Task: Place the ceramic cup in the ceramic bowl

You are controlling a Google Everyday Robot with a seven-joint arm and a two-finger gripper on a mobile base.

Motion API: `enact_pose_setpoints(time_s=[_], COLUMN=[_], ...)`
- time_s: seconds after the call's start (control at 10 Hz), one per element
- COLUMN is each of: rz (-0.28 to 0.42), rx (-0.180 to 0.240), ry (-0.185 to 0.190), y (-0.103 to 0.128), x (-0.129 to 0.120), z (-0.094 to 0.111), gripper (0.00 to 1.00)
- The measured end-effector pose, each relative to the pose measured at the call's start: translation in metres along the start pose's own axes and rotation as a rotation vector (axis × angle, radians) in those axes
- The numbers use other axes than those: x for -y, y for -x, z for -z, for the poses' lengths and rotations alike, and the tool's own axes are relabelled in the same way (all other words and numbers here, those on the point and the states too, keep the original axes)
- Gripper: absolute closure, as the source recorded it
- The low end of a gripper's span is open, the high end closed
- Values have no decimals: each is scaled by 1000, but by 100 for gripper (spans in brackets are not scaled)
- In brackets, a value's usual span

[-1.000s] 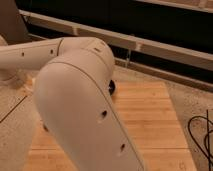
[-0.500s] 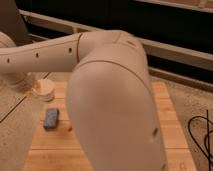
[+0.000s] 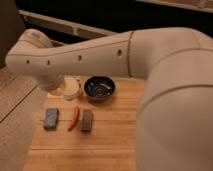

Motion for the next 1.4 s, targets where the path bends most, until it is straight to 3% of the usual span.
enact_pose_setpoints(time_s=[0.5,1.0,1.2,1.4], rz=[-291,-299,-283,-321], rx=[82,84,63,-3], ry=[27,28,-10,-102], y=[-26,-26,-23,-33], x=[100,106,116,167], z=[4,3,-3,-12], gripper=[100,100,100,100])
